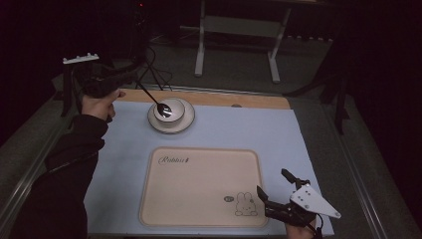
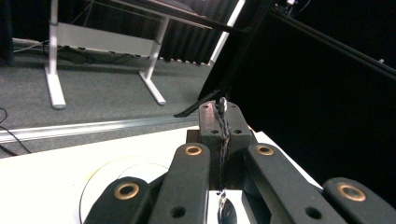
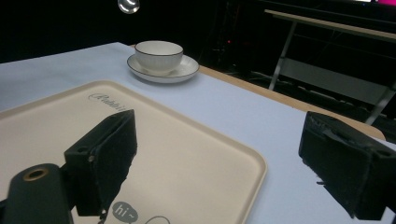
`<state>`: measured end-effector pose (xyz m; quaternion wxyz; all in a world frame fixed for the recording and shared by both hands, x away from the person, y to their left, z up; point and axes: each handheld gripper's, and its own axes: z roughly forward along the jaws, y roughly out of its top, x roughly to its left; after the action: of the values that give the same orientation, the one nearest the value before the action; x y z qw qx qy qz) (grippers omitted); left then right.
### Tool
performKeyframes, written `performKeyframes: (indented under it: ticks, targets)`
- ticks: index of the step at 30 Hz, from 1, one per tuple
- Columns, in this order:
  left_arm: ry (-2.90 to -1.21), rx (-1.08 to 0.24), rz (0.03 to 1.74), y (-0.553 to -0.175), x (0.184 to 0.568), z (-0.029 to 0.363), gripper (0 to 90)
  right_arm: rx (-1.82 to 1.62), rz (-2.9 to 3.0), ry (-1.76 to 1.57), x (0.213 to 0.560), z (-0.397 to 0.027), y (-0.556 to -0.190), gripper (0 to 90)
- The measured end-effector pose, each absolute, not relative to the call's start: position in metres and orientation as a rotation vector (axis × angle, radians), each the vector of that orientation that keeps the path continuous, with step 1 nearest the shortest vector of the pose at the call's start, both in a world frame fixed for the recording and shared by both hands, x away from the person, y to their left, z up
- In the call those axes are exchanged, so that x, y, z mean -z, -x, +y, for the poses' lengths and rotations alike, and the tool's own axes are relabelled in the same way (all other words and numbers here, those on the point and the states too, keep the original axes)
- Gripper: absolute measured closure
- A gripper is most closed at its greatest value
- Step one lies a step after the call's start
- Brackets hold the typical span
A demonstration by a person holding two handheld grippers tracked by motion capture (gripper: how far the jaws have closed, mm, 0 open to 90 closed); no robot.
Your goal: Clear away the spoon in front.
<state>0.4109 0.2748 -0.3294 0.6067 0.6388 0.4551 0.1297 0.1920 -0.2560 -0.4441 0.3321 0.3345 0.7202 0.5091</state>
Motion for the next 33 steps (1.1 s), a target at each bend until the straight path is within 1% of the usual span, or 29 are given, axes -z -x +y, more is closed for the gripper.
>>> performKeyframes:
  ticks: [10,16,23,33]
  targets:
    - [-1.563,-0.253,0.957,-0.397,0.32,0.267,90.0,-1.329,1.886,-0.873,0.444,-0.255,-0.192,11.5]
    - [-1.6,-0.198,0.889,-0.388,0.317,0.261,90.0,-1.33,1.889,-0.875,0.445,-0.255,-0.192,11.5]
    - [-1.677,-0.163,0.823,-0.374,0.32,0.248,90.0,-1.346,1.885,-0.869,0.445,-0.255,-0.192,11.5]
    - [-1.719,-0.082,0.731,-0.359,0.326,0.239,90.0,-1.348,1.889,-0.86,0.445,-0.254,-0.192,11.5]
